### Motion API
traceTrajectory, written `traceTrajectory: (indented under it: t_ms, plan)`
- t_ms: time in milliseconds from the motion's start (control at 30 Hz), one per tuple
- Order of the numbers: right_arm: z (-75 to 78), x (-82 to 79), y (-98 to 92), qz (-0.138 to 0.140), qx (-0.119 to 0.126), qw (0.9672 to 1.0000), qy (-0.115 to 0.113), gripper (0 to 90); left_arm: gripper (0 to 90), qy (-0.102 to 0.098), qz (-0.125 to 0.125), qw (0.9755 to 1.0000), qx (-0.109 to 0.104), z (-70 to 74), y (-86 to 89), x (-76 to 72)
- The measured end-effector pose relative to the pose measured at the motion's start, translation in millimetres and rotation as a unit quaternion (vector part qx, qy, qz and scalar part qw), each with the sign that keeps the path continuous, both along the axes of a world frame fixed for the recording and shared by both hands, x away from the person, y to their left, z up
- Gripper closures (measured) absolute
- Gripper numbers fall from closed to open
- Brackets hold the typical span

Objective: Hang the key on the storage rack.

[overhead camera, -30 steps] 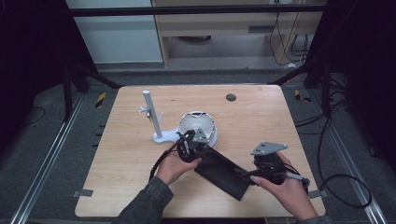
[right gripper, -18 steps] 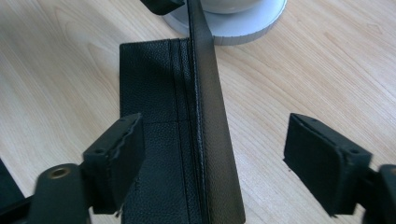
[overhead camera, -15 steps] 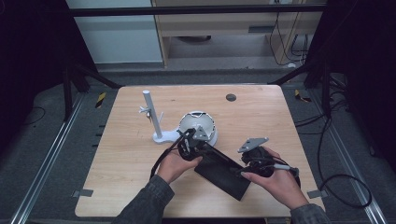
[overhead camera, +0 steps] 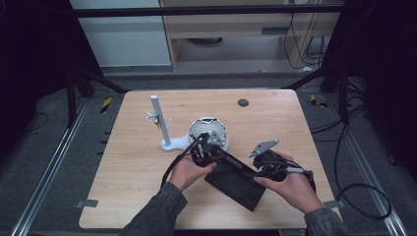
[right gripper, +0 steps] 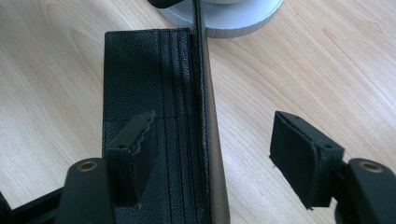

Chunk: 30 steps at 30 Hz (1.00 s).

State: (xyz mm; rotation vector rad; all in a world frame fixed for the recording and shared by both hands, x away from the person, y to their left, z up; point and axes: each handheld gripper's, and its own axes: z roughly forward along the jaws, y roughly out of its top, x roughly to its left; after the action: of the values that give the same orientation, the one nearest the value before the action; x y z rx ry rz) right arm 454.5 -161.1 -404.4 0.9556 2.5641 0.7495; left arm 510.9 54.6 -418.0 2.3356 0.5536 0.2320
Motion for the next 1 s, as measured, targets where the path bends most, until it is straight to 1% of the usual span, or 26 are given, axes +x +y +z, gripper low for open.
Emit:
traceTrajectory:
  t_ms: [67,233,267,300,467,533,667,1000]
  plan:
    - [-0.3,0.6,0.5,-0.001,0.000,1.0000,0.001,33.4,86.1,0.000,0.000,1.0000,0.000,-0.1,-0.2,0.1]
    - [-3.7,5.3,2.8,0.003,-0.013,0.9999,0.006,35.0,86.1,0.002,0.001,1.0000,-0.002,-0.7,-0.8,1.0]
    - [-6.4,7.9,3.7,0.006,-0.019,0.9997,0.009,36.0,86.1,0.003,0.001,1.0000,-0.002,-0.8,-0.8,1.3]
    - [-6.4,7.9,3.7,0.006,-0.019,0.9997,0.009,36.0,86.1,0.003,0.001,1.0000,-0.002,-0.8,-0.8,1.3]
    - [-13.0,13.3,5.4,0.007,-0.026,0.9994,0.019,39.5,85.9,0.003,0.001,1.0000,0.000,-0.9,-0.7,1.4]
    - [-16.9,15.5,7.1,0.012,-0.033,0.9991,0.025,42.4,85.7,0.004,0.000,1.0000,0.000,-1.0,-0.6,1.6]
    - [-22.3,17.5,9.6,0.016,-0.040,0.9985,0.033,45.5,85.5,0.004,0.000,1.0000,0.002,-1.1,-0.8,1.2]
    - [-27.6,21.3,15.1,0.021,-0.049,0.9977,0.043,50.6,85.2,0.006,0.002,1.0000,-0.001,-2.1,-0.3,1.3]
